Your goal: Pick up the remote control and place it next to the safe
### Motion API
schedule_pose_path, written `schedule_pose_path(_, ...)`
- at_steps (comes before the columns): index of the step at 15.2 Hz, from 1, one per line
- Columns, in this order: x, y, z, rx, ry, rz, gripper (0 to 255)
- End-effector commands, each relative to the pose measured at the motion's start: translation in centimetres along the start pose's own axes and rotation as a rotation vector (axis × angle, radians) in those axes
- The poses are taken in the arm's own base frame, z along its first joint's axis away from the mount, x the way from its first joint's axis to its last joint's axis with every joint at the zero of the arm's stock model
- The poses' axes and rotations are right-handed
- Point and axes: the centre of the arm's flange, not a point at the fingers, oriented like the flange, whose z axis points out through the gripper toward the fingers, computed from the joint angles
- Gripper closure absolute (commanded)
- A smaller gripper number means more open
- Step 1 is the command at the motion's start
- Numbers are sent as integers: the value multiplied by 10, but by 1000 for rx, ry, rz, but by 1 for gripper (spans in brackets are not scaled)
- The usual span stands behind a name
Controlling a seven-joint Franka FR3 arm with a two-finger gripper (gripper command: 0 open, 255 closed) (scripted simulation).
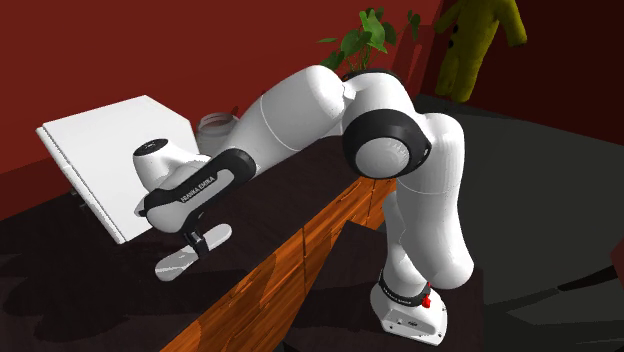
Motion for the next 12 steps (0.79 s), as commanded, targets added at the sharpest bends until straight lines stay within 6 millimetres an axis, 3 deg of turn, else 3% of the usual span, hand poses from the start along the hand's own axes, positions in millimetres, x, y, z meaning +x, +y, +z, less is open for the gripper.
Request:
schedule_pose_path(1, 0, 0, 0, 0, 0, 0, 255)
schedule_pose_path(3, 0, 0, 0, 0, 0, 0, 255)
schedule_pose_path(4, 0, 0, 0, 0, 0, 0, 0)
schedule_pose_path(9, 0, 0, 0, 0, 0, 0, 0)
schedule_pose_path(12, 0, 0, -40, 0, 0, 0, 0)
